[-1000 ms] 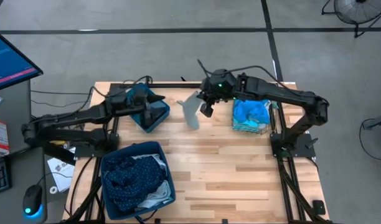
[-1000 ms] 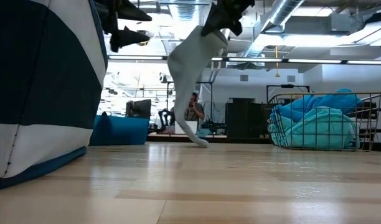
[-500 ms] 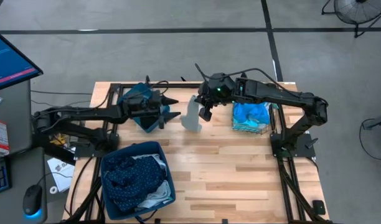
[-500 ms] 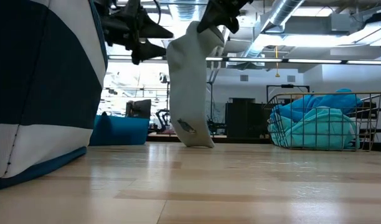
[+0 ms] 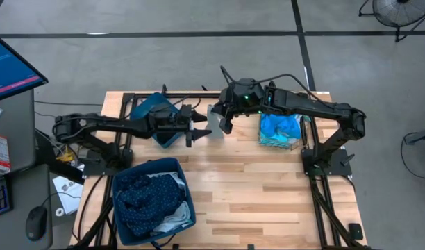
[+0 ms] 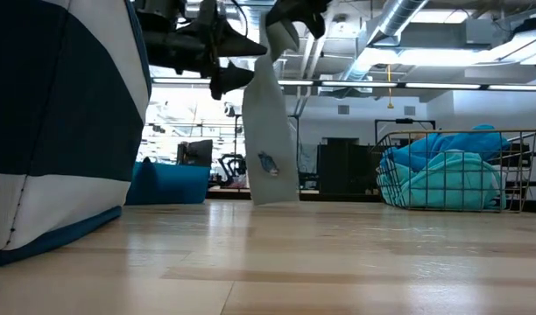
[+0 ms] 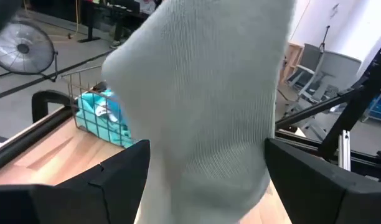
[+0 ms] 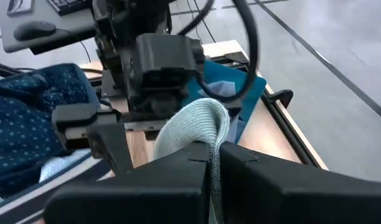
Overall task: Pick & Place Cloths
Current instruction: Put the gray sock into the small blue bin
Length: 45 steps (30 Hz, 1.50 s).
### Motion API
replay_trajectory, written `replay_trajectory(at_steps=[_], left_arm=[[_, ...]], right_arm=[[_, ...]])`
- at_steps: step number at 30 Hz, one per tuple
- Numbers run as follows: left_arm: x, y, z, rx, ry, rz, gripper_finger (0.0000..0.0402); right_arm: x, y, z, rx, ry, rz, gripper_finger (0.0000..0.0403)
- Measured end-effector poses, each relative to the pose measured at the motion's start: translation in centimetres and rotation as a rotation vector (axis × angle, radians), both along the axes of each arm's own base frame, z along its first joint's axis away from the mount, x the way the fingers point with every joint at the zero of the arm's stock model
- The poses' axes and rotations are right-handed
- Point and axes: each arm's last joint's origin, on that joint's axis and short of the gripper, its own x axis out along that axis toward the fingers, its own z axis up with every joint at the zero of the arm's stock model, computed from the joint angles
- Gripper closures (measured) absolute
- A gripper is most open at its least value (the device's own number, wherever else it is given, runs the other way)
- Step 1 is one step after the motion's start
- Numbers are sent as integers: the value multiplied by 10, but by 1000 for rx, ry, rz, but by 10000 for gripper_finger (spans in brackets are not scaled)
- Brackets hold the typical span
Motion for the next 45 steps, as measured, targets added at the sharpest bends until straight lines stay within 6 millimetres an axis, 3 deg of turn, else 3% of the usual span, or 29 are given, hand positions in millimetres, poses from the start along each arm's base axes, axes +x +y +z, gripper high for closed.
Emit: replay_trajectory(at_steps=[13,17,23,29,34,40,45], left_arm=[[19,5,10,13,-26,-5,114],[19,5,10,7,-23,-6,179],[18,5,10,-43,-25,-3,365],[15,4,16,-63,-36,6,399],[-10,11,43,-23,-63,112,401],[-64,23,78,117,-36,360,401],[-107,25,91,184,38,516,401]], right_arm=[[5,18,3,9,-33,52,403],[5,21,4,8,-44,60,403],[5,23,5,13,-57,79,400],[4,21,7,0,-53,81,367],[-4,16,28,-8,-38,69,331],[-19,10,57,-30,-10,58,300],[-33,9,77,-24,17,45,284]])
